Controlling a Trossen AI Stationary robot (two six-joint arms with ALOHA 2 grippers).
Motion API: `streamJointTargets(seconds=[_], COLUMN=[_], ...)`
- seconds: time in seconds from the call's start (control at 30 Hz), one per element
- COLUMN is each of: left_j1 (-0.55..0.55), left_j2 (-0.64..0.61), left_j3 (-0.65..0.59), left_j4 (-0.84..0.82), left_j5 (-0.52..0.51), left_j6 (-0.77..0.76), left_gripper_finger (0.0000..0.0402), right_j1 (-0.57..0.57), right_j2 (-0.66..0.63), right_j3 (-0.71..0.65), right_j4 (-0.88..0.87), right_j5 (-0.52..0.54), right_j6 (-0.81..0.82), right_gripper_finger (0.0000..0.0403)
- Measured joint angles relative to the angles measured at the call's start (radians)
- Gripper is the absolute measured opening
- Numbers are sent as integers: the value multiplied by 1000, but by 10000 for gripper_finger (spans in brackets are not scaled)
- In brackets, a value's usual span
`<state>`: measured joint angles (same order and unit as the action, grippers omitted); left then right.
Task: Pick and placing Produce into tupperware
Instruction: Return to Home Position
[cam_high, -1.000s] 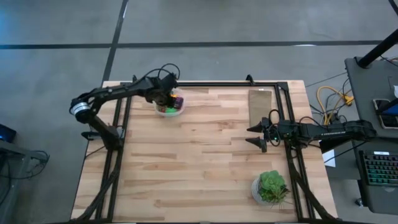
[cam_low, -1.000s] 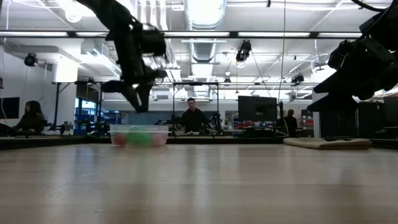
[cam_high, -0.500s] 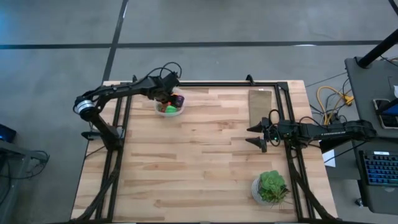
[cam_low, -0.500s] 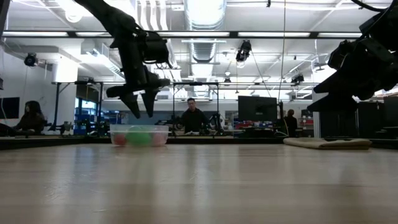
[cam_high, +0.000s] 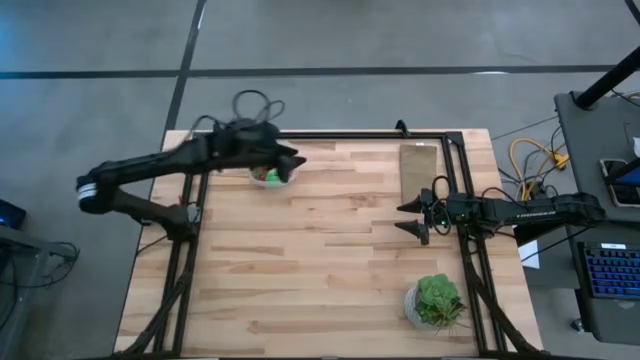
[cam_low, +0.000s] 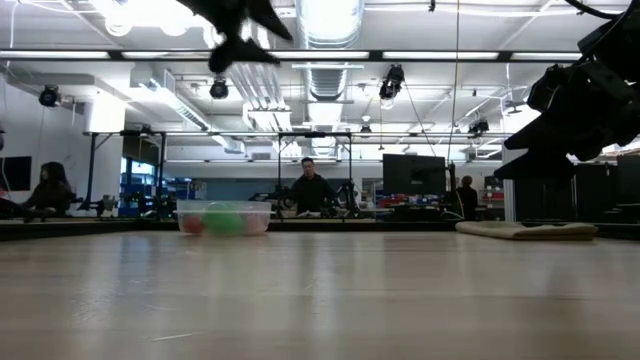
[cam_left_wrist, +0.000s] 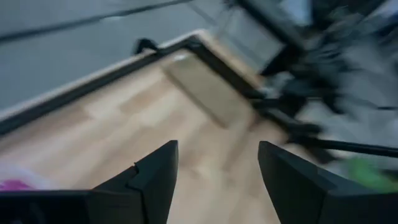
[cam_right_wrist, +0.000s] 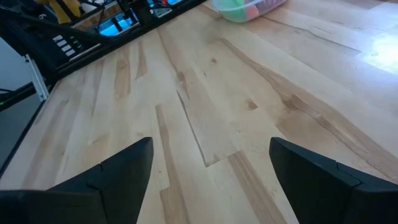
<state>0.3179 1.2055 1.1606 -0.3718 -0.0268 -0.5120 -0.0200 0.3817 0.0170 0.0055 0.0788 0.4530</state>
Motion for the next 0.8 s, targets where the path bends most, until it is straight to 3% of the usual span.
streamJointTargets(seconds=[0.1,0.27,0.5,0.57,0.67,0.73,0.8], left_j1=[-39,-129,-130,-153,-192,-191,-186], left_j2=[-99,-168,-229,-233,-241,-255,-269], left_j3=[-8,-9,-15,-30,-80,-119,-164], left_j4=[-6,41,-46,19,217,309,349], left_j5=[15,23,-25,38,243,324,337], left_j6=[-58,92,-166,-47,162,178,170], left_gripper_finger=[208,208,208,208,208,208,208], right_j1=[0,0,0,0,0,0,0], right_j2=[1,0,1,1,1,1,1], right_j3=[0,0,0,0,0,0,0], right_j4=[0,0,0,0,0,0,0], right_j5=[0,0,0,0,0,0,0], right_j6=[0,0,0,0,0,0,0], right_gripper_finger=[313,313,313,313,313,313,313])
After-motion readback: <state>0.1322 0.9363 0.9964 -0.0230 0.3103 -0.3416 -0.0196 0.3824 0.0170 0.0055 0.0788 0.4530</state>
